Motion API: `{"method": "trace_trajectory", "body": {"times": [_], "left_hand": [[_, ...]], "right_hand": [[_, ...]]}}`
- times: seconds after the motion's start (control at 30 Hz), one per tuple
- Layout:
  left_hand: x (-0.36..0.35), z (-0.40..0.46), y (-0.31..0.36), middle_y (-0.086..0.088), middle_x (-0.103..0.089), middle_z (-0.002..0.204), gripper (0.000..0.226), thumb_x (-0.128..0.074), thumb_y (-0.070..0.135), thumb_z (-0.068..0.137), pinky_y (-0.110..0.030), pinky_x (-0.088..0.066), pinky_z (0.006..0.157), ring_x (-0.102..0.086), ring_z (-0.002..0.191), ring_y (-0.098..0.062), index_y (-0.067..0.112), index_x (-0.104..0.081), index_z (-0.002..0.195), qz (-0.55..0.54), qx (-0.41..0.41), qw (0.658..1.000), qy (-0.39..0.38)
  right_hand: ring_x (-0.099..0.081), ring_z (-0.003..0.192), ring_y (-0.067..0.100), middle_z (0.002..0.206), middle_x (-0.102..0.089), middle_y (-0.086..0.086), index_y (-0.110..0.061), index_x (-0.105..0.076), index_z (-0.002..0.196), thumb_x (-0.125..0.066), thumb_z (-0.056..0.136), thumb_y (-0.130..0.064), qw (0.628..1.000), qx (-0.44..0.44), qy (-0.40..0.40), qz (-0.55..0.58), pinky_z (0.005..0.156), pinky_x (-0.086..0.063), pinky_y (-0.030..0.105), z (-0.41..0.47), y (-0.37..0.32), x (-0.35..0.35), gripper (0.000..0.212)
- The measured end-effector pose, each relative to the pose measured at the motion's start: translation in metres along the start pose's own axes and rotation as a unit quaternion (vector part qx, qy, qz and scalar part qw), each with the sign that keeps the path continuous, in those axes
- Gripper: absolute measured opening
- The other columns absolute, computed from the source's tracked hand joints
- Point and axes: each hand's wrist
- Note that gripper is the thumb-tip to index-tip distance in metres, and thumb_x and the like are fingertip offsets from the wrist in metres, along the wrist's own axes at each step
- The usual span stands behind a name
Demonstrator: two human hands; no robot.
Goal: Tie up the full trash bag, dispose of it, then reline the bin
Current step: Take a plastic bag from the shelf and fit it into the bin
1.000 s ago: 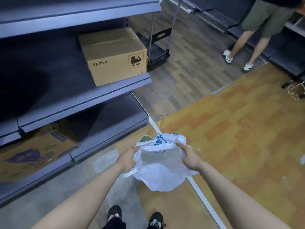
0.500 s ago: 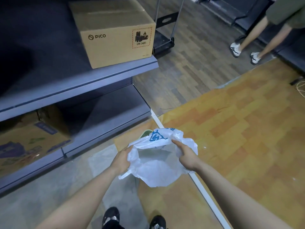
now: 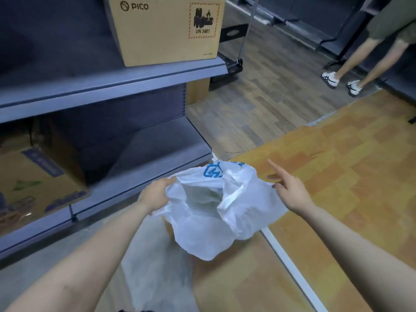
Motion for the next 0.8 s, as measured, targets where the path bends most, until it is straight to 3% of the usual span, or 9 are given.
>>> {"method": "trace_trajectory", "body": {"times": [0.1,0.2,0.27,0.33,0.43,0.53,0.63,0.73,0.8], "left_hand": [[-0.003,0.029,-0.009,0.005,-0.04,0.148,0.069,-0.051,-0.001,0.08,-0.031,-0.038,0.1,-0.04,0.134,-0.021,0.03,-0.04,0.141,0.064,-0.044,0.996,0.032],[-0.004,0.053,-0.009,0.006,-0.055,0.134,0.054,-0.057,0.011,0.081,-0.033,-0.046,0.088,-0.052,0.12,-0.023,0.034,-0.052,0.129,0.076,-0.127,0.987,0.069],[-0.001,0.063,-0.009,0.005,-0.061,0.124,0.052,-0.055,0.01,0.08,-0.036,-0.049,0.085,-0.056,0.112,-0.025,0.035,-0.055,0.125,0.086,-0.159,0.981,0.072],[0.002,0.067,-0.01,0.0,-0.066,0.113,0.053,-0.051,0.004,0.079,-0.039,-0.051,0.081,-0.059,0.102,-0.027,0.033,-0.058,0.122,0.084,-0.17,0.979,0.08],[0.009,0.056,-0.008,-0.004,-0.069,0.084,0.059,-0.045,-0.003,0.074,-0.039,-0.05,0.068,-0.06,0.073,-0.028,0.032,-0.062,0.119,0.035,-0.174,0.977,0.118],[0.015,0.044,-0.013,0.006,-0.057,0.058,0.037,-0.045,-0.003,0.075,-0.03,-0.04,0.052,-0.049,0.054,-0.018,0.018,-0.069,0.095,0.011,-0.175,0.974,0.145],[0.018,0.032,-0.022,0.002,-0.063,0.083,0.024,-0.051,0.007,0.083,-0.021,-0.04,0.057,-0.053,0.069,-0.017,0.026,-0.062,0.091,0.016,-0.185,0.976,0.117],[0.02,0.019,-0.031,0.001,-0.046,0.112,0.038,-0.055,0.006,0.085,-0.013,-0.041,0.074,-0.046,0.097,-0.019,0.022,-0.055,0.12,-0.079,-0.195,0.971,0.11],[0.018,0.009,-0.03,0.01,-0.047,0.119,0.04,-0.051,0.022,0.088,-0.029,-0.047,0.078,-0.053,0.094,-0.016,0.034,-0.051,0.126,-0.165,-0.227,0.957,0.075]], "right_hand": [[-0.038,0.134,0.025,0.155,-0.022,0.004,-0.037,-0.011,0.149,-0.044,0.073,0.005,0.97,0.012,-0.088,-0.228,0.092,-0.044,0.031,0.011,0.044,-0.016,0.092],[-0.033,0.139,0.025,0.158,0.014,-0.004,-0.045,0.009,0.146,-0.054,0.073,0.002,0.954,-0.041,-0.174,-0.239,0.081,-0.052,0.027,0.017,0.079,-0.043,0.107],[-0.02,0.144,0.025,0.159,0.009,-0.002,-0.044,0.01,0.146,-0.071,0.073,-0.012,0.963,-0.027,-0.157,-0.216,0.1,-0.046,0.036,0.024,0.098,-0.066,0.113],[-0.016,0.145,0.022,0.158,-0.007,0.002,-0.04,0.006,0.148,-0.071,0.079,-0.031,0.972,0.013,-0.114,-0.206,0.111,-0.032,0.036,0.031,0.108,-0.089,0.104],[-0.032,0.137,0.024,0.153,-0.023,-0.001,-0.042,0.0,0.147,-0.061,0.087,-0.04,0.981,0.046,-0.057,-0.18,0.105,-0.035,0.034,0.038,0.107,-0.123,0.086],[-0.031,0.138,0.023,0.156,-0.019,-0.004,-0.041,0.005,0.147,-0.055,0.089,-0.039,0.979,0.086,-0.042,-0.18,0.107,-0.034,0.036,0.039,0.093,-0.154,0.084],[-0.036,0.135,0.026,0.157,-0.012,-0.001,-0.041,0.01,0.147,-0.048,0.091,-0.035,0.975,0.094,-0.051,-0.194,0.103,-0.037,0.036,0.039,0.083,-0.182,0.081],[-0.031,0.139,0.028,0.158,-0.01,0.004,-0.039,0.006,0.148,-0.047,0.093,-0.039,0.973,0.105,-0.055,-0.197,0.11,-0.033,0.039,0.044,0.073,-0.204,0.076],[-0.029,0.139,0.03,0.158,-0.007,0.008,-0.032,-0.003,0.15,-0.045,0.095,-0.039,0.973,0.117,-0.054,-0.191,0.112,-0.029,0.038,0.048,0.064,-0.215,0.069]]}}
Point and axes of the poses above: each hand's wrist, its own z-axis towards the middle knuckle, its own x-axis out of the back of the hand, y = z × x
